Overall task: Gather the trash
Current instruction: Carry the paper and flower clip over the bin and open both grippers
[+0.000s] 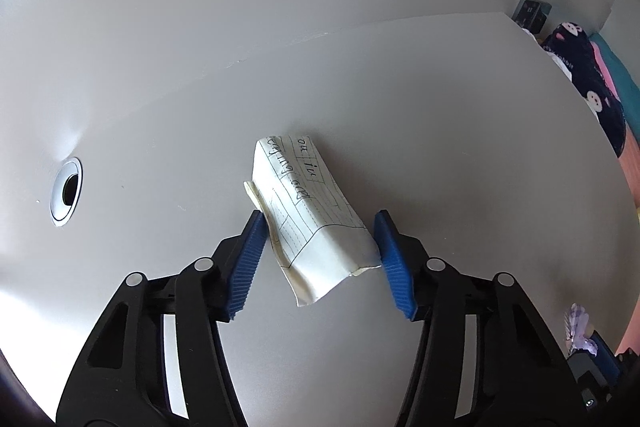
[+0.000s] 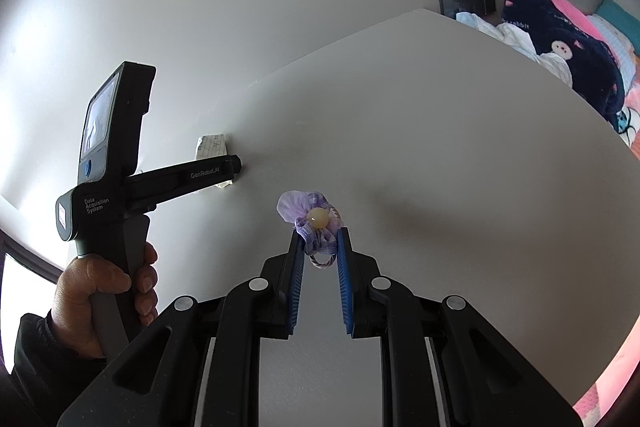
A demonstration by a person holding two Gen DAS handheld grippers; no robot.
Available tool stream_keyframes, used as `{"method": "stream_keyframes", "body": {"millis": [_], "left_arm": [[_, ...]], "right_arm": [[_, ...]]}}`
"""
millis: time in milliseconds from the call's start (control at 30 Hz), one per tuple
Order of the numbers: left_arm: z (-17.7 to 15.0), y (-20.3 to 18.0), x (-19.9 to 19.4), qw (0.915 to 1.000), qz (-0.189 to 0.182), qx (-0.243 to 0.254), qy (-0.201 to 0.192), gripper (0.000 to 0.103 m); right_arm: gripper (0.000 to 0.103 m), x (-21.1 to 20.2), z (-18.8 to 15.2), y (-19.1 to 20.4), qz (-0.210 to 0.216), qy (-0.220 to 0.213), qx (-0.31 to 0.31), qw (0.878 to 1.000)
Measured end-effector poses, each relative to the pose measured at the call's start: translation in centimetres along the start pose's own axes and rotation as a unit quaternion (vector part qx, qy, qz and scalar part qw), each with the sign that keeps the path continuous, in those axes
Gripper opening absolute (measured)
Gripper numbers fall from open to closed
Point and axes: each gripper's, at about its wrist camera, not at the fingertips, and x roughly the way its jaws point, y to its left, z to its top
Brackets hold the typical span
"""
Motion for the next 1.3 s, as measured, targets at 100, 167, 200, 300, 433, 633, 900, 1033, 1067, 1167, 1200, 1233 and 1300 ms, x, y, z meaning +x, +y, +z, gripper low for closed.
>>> {"method": "stream_keyframes", "body": {"millis": [100,167,200,300,433,633,900,1033,1067,1167,1200,1233,1300], "left_arm": [[-0.1,-0.3,-0.2,0.9999,-0.013,0.004,0.001,0.042],[-0.4,-0.4,-0.5,0.9997,-0.024,0.009,0.004,0.040],[-0.6,-0.6,-0.7,0.9995,-0.030,0.011,0.004,0.039],[-1.1,-1.2,-1.8,0.9986,-0.045,0.025,-0.003,0.038],[-1.7,-3.0,-4.0,0.9964,-0.057,0.059,-0.023,0.038],[-2.8,-5.9,-7.4,0.9893,-0.091,0.107,-0.040,0.038],[-5.9,-12.3,-10.4,0.9733,-0.132,0.182,-0.045,0.039],[-8.2,-16.1,-11.6,0.9598,-0.154,0.230,-0.045,0.039],[-8.8,-17.1,-12.0,0.9556,-0.160,0.243,-0.046,0.039],[-10.7,-19.7,-13.1,0.9420,-0.179,0.280,-0.046,0.040],[-11.4,-20.7,-13.5,0.9368,-0.185,0.293,-0.045,0.040],[-11.8,-21.8,-13.6,0.9324,-0.191,0.304,-0.044,0.040],[-13.3,-23.2,-14.3,0.9228,-0.202,0.325,-0.044,0.040]], "right_arm": [[0.018,-0.3,-0.1,-0.1,0.002,-0.004,0.005,1.000],[0.018,-0.5,-0.1,-0.3,0.003,-0.006,0.007,1.000],[0.018,-0.7,-0.1,-0.5,0.003,-0.008,0.008,1.000],[0.018,-1.6,-0.3,-0.6,0.004,-0.015,0.014,1.000],[0.018,-3.1,-0.6,-1.3,0.001,-0.028,0.025,0.999],[0.018,-6.4,-1.9,-3.0,-0.012,-0.053,0.044,0.998],[0.018,-12.4,-6.3,-6.6,-0.050,-0.085,0.077,0.992],[0.018,-15.2,-9.2,-8.9,-0.073,-0.097,0.104,0.987],[0.018,-15.8,-9.9,-9.4,-0.079,-0.100,0.112,0.986],[0.018,-18.0,-12.3,-11.2,-0.096,-0.111,0.139,0.979],[0.018,-18.9,-13.2,-11.7,-0.102,-0.115,0.148,0.977],[0.018,-19.5,-13.8,-12.2,-0.108,-0.118,0.156,0.975],[0.018,-20.8,-15.3,-13.1,-0.119,-0.124,0.172,0.970]]}}
